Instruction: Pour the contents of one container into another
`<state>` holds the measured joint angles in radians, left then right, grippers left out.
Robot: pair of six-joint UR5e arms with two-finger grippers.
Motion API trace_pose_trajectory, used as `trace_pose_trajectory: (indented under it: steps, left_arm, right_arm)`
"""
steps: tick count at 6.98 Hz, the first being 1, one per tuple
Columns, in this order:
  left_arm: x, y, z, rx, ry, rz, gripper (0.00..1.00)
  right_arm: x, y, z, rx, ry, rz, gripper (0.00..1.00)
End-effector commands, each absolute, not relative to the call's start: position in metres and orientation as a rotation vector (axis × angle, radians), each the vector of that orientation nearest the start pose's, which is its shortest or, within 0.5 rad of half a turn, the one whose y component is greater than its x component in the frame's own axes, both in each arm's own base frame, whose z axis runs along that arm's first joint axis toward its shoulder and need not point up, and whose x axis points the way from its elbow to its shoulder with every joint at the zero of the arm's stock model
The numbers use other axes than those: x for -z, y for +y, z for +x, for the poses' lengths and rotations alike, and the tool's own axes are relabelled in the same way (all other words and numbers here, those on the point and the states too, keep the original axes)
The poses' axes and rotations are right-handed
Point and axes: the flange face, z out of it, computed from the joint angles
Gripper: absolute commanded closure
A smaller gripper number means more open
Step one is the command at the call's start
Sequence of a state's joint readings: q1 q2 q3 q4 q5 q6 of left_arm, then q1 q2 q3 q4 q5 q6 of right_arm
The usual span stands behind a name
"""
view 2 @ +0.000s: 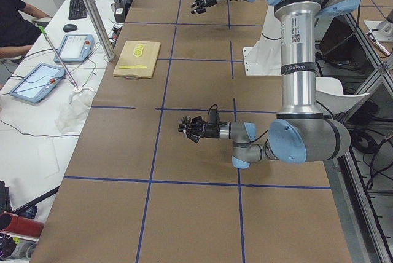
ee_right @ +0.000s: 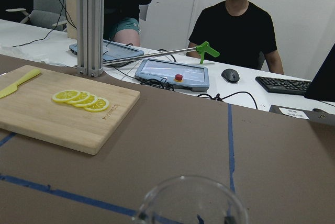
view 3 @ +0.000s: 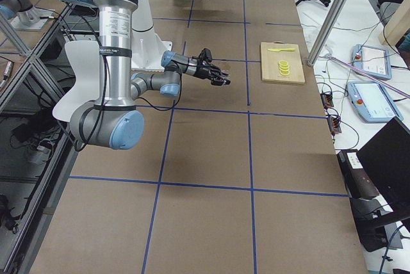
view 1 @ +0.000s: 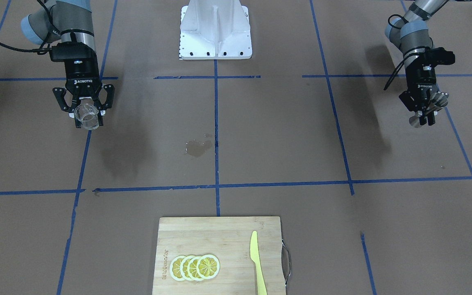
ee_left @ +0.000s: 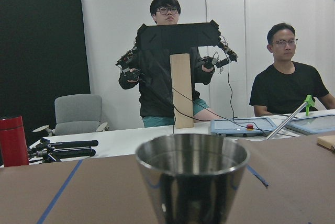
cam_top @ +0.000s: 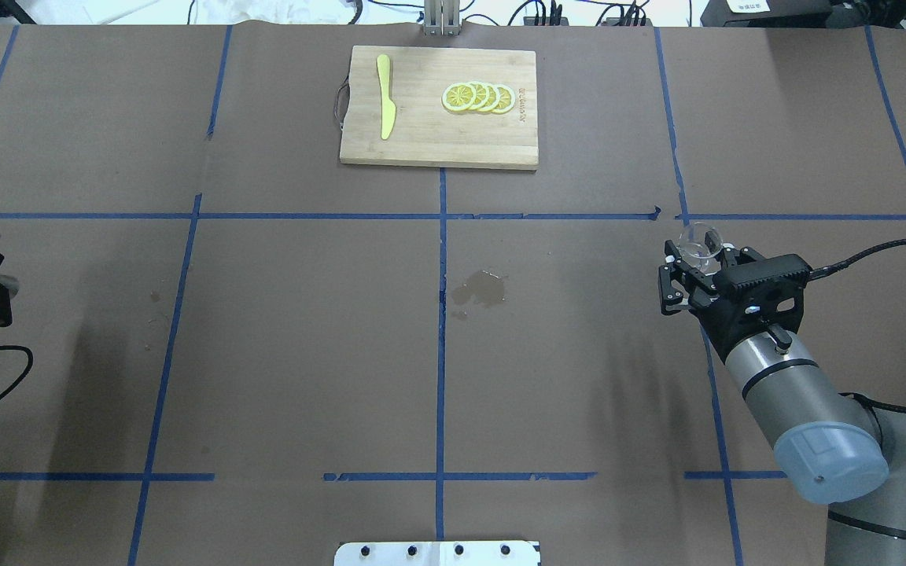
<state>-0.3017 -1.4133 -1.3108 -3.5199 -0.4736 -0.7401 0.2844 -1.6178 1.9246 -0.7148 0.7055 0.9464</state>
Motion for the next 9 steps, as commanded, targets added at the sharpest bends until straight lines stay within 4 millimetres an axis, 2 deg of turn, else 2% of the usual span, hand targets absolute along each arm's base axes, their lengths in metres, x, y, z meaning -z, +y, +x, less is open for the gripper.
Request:
trace_pose_trajectory:
  steps: [1,3,5,9]
  left_arm:
    - [-0.649,-0.313,0.270,0.339,0.650,1.383,1.00]
    - [-0.651,-0.311,0.275,0.352,0.693,1.357,1.00]
    - [-0.653,-0.303,0.289,0.419,0.776,1.308,1.00]
    - [-0.655,-0.298,0.307,0.447,0.729,1.318,1.00]
  right_arm:
    - [-0.406,-0.328,-0.378,-0.209,-0.629,1.149,1.00]
    - [-0.408,-0.329,-0.383,-0.206,-0.627,1.147,1.00]
    - [-0.407,-0.329,-0.383,-0.210,-0.632,1.148,1.00]
    - [-0.407,-0.329,-0.386,-0.228,-0.650,1.143,1.00]
